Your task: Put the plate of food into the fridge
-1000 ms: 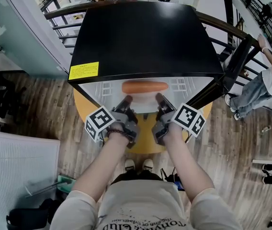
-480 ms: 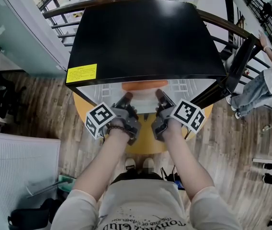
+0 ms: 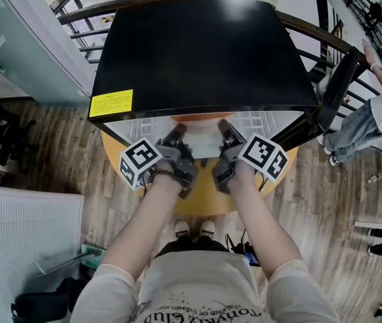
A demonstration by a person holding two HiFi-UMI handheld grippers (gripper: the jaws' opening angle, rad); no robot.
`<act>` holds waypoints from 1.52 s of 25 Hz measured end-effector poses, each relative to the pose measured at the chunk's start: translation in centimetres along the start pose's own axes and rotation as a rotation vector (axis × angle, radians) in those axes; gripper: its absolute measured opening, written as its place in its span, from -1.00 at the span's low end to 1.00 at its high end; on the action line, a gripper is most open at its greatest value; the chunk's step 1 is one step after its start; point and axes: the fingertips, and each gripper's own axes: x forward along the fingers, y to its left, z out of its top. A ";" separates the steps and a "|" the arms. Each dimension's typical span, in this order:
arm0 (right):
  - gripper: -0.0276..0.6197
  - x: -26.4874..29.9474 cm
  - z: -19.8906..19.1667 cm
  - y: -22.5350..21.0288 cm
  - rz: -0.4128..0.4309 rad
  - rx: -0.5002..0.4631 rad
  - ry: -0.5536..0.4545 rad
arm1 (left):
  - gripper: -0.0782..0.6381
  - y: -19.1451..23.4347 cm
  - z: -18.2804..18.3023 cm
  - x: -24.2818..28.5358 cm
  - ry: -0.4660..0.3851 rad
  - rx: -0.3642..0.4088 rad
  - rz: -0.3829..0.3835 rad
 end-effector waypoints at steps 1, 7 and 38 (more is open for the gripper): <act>-0.72 0.0 0.1 0.1 -0.002 -0.010 -0.001 | -0.69 -0.1 0.0 0.0 0.002 0.010 -0.001; -0.71 0.0 0.3 0.5 -0.030 -0.105 0.004 | -0.69 -0.6 0.1 -0.1 0.016 0.095 0.010; -0.60 -2.1 1.4 0.3 -0.147 -0.440 -0.038 | -0.46 -0.7 1.1 -3.1 0.015 0.392 0.026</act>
